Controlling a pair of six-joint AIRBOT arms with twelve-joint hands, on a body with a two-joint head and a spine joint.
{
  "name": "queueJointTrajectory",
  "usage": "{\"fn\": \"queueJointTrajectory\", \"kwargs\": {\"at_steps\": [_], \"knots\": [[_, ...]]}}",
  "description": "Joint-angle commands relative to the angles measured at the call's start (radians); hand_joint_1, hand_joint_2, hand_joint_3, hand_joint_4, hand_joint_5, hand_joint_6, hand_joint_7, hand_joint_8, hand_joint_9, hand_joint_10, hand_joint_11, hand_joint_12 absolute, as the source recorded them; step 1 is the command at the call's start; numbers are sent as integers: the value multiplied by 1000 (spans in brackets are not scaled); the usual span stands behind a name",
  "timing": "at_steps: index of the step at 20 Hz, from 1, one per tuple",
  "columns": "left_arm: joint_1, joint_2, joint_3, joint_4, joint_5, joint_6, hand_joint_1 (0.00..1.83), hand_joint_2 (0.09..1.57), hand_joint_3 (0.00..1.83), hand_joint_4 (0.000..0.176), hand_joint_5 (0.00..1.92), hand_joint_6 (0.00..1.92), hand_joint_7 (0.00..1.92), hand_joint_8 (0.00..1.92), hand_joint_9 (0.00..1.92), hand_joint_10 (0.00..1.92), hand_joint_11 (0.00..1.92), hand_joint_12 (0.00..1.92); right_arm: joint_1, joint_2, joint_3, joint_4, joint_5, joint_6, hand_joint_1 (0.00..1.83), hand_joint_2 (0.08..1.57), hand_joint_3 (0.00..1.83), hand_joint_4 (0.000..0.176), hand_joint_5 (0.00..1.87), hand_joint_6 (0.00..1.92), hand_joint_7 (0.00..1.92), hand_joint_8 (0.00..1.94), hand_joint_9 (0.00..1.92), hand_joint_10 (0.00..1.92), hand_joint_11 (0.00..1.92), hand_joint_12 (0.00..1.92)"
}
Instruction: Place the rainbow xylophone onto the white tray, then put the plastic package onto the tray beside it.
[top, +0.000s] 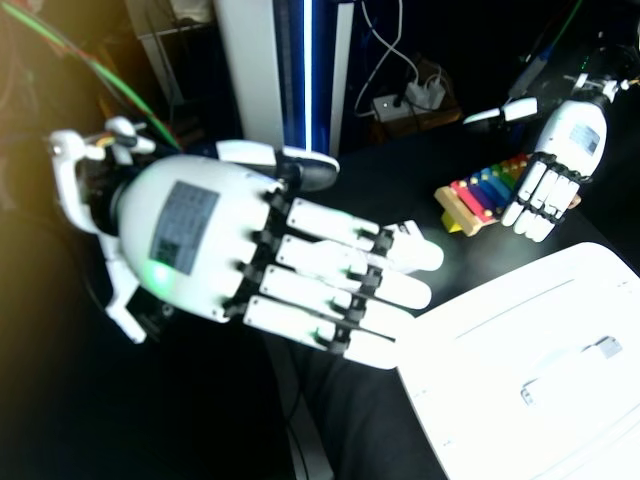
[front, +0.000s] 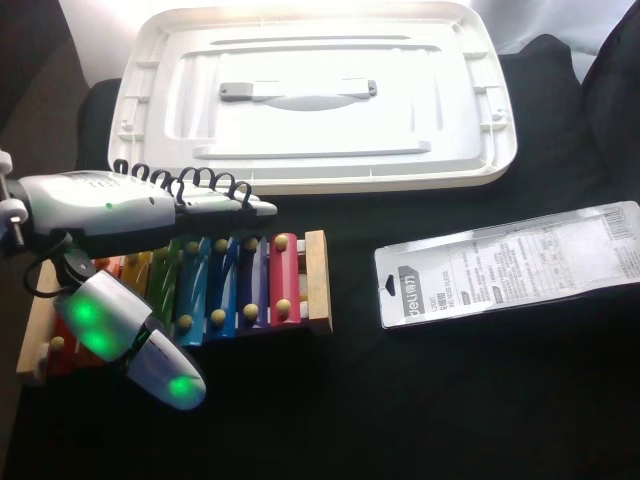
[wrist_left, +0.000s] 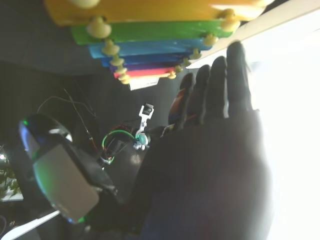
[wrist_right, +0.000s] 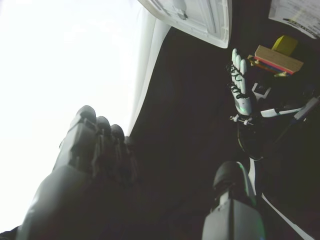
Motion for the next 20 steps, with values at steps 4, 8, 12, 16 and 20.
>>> {"fn": "queueJointTrajectory", "kwargs": {"at_steps": [4, 8, 12, 16, 20], "knots": [[0, -21, 10, -24, -35, -14, 677, 742, 9, 21, 0, 0, 0, 0, 65, 6, 164, 92, 11, -3, -1, 62, 104, 9, 564, 917, 0, 12, 0, 0, 83, 8, 81, 17, 75, 52], [24, -45, 26, -23, -18, -14, 1041, 793, 8, 56, 0, 0, 56, 18, 144, 26, 186, 103, 11, -3, -2, 59, 105, 9, 577, 908, 9, 11, 0, 0, 106, 7, 120, 2, 0, 357], [45, -60, 31, -23, -13, -14, 1351, 863, 0, 122, 0, 0, 189, 12, 247, 3, 60, 425, 11, -3, -2, 58, 105, 9, 566, 900, 1, 3, 0, 0, 122, 6, 137, 6, 0, 383], [59, -79, 42, -21, -4, -14, 1437, 939, 2, 139, 121, 11, 314, 7, 367, 11, 0, 841, 11, -3, -2, 57, 105, 9, 568, 913, 6, 2, 0, 0, 129, 5, 148, 8, 0, 397], [60, -87, 52, -23, -2, -14, 1309, 994, 1, 35, 367, 14, 543, 9, 562, 22, 124, 857, 11, -5, -2, 57, 105, 9, 573, 934, 11, 4, 0, 0, 126, 2, 148, 6, 0, 399]]}}
